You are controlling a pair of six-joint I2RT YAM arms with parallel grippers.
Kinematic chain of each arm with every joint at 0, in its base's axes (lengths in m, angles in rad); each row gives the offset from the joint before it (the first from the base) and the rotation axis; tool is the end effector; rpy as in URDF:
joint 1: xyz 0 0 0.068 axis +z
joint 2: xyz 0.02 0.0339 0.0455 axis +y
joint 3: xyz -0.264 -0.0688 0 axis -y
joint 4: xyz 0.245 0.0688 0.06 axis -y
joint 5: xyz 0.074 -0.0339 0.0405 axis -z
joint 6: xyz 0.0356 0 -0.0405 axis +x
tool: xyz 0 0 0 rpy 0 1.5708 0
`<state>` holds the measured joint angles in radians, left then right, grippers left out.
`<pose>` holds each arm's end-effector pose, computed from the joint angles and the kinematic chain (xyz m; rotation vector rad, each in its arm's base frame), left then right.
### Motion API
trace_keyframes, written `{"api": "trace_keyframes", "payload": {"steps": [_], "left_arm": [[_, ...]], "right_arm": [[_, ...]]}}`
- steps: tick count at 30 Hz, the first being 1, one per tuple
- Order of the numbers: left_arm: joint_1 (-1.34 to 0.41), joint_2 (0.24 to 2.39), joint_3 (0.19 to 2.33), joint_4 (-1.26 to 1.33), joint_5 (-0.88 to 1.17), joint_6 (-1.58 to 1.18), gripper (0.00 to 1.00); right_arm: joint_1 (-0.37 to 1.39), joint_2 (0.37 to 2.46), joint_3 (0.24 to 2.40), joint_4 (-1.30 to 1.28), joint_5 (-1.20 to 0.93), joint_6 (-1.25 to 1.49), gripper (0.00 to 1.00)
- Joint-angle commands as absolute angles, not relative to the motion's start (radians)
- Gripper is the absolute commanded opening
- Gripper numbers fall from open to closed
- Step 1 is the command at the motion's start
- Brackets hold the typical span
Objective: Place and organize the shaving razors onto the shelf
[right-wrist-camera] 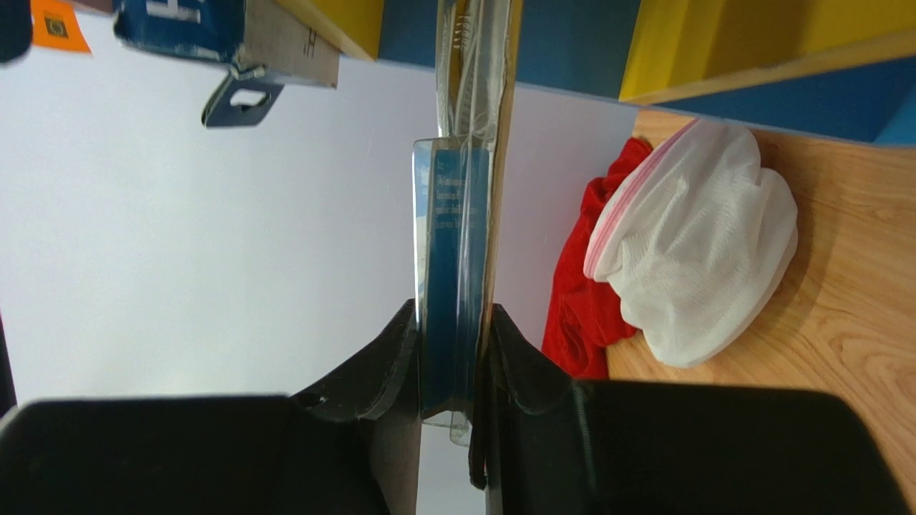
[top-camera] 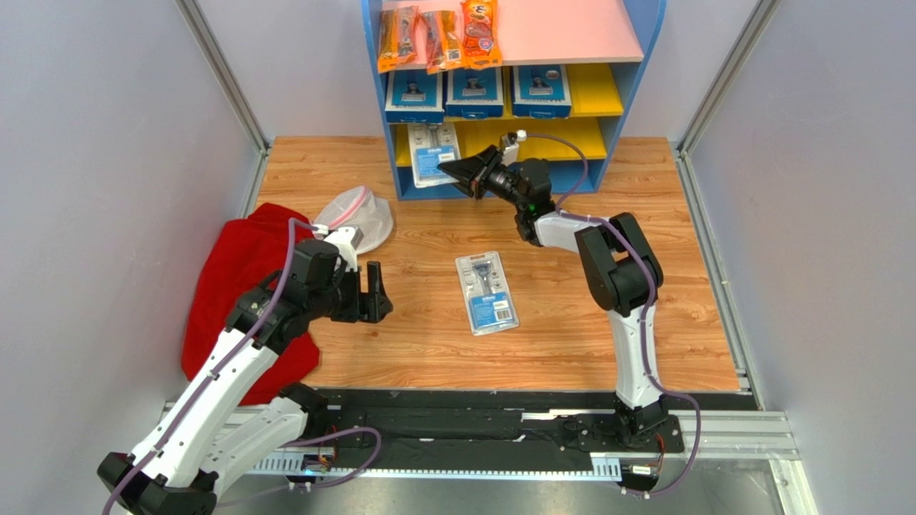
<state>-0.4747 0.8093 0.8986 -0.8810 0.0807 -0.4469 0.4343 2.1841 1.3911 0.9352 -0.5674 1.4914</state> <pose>0.1352 -0.0727 0.3083 0.0739 2.4247 -0.5305 0.4361 0.2234 0.2117 0.3637 1.7565 1.8927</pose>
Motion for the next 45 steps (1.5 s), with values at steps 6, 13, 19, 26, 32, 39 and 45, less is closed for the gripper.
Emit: {"api": "trace_keyframes", "payload": {"steps": [6, 13, 19, 26, 32, 39, 45], "left_arm": [[-0.468, 0.782, 0.897, -0.851, 0.084, -0.442, 0.82], [-0.468, 0.764, 0.894, -0.853, 0.077, -0.446, 0.82], [-0.469, 0.762, 0.891, -0.85, 0.081, -0.445, 0.82], [-0.469, 0.762, 0.891, -0.845, 0.09, -0.446, 0.82], [-0.471, 0.758, 0.887, -0.842, 0.1, -0.445, 0.82], [-0.482, 0.75, 0.884, -0.842, 0.095, -0.449, 0.81], [-0.494, 0.749, 0.882, -0.844, 0.091, -0.453, 0.81]], "right_arm": [[0.433, 2.265, 1.554, 0.833, -0.512, 1.462, 0.0], [0.436, 2.367, 1.724, 0.74, -0.508, 1.463, 0.01], [0.437, 2.43, 1.867, 0.666, -0.485, 1.459, 0.03], [0.443, 2.468, 1.963, 0.572, -0.469, 1.434, 0.08], [0.457, 2.485, 2.026, 0.445, -0.453, 1.381, 0.15], [0.463, 2.477, 1.98, 0.434, -0.411, 1.39, 0.25], [0.465, 2.457, 1.939, 0.462, -0.428, 1.382, 0.39]]}}
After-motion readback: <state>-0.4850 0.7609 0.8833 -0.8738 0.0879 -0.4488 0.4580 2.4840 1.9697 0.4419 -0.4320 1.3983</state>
